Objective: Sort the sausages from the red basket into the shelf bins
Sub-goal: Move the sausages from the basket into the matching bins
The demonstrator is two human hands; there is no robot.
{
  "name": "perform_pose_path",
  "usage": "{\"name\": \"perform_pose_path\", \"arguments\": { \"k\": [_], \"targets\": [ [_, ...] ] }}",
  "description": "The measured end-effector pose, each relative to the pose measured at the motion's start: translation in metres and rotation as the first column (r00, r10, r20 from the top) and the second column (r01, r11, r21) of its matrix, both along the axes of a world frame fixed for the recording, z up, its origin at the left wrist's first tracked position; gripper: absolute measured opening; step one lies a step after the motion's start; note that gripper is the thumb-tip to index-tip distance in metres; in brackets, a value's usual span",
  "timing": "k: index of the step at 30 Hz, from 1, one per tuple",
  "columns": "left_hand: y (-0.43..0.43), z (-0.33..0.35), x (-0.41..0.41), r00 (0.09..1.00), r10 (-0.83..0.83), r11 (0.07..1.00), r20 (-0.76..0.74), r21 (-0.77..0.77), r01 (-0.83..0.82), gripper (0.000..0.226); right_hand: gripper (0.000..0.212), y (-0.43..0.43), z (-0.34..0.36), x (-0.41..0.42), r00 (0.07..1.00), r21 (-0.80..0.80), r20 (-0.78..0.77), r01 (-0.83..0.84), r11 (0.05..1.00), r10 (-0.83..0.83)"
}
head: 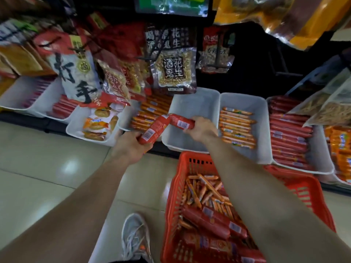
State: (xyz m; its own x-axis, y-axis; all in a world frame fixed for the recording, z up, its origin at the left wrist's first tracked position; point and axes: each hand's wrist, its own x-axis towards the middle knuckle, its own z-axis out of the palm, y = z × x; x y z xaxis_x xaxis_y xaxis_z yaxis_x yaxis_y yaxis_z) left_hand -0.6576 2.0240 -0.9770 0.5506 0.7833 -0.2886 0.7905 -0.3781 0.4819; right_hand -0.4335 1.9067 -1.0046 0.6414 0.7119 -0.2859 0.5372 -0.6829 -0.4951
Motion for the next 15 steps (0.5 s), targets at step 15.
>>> {"name": "perform_pose_path", "arguments": {
  "k": [15],
  "targets": [
    [0.0,-0.04,0.095,0.967,-0.251,0.96,0.042,0.137,0.244,0.049,0.034,-0.087,-0.03,0.042,0.987,0.113,0.069,0.14,0.984,-0.148]
  ]
}}
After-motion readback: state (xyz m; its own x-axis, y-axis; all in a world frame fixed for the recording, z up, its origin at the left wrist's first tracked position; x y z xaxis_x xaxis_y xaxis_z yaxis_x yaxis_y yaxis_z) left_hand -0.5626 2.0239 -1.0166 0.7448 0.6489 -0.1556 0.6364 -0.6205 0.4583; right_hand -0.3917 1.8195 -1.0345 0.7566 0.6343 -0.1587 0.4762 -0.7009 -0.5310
